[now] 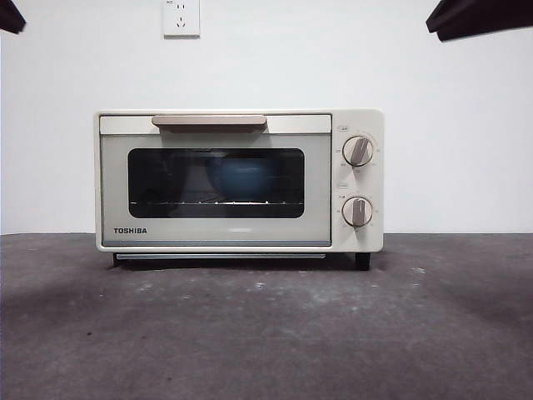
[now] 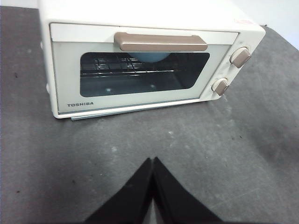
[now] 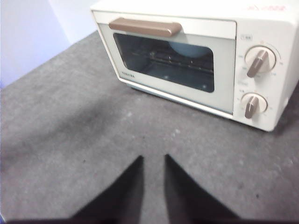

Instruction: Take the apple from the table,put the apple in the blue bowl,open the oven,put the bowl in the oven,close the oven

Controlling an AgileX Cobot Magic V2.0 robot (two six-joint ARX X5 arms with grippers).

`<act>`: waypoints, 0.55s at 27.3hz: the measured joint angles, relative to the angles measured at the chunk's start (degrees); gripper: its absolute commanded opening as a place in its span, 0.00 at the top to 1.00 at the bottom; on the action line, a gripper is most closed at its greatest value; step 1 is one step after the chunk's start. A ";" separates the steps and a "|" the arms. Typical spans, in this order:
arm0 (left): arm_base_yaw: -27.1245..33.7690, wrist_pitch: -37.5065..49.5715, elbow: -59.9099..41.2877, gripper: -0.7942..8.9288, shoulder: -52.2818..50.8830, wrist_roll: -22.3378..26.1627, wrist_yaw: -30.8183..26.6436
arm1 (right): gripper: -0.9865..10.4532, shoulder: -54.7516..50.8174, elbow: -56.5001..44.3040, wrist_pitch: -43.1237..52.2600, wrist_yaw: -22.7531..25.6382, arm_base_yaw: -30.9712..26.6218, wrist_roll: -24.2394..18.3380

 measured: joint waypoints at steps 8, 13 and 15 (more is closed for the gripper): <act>0.00 -0.33 0.00 0.91 -0.59 -0.02 -0.02 | 0.91 -0.02 -0.07 3.78 0.74 0.00 -0.66; 0.00 -0.07 0.00 0.91 -0.55 -0.02 -0.02 | 0.91 -0.02 -0.07 3.67 1.57 0.00 -0.66; 0.00 0.09 0.00 0.91 -0.55 -0.02 -0.02 | 0.91 -0.02 -0.07 3.67 1.55 0.00 -0.66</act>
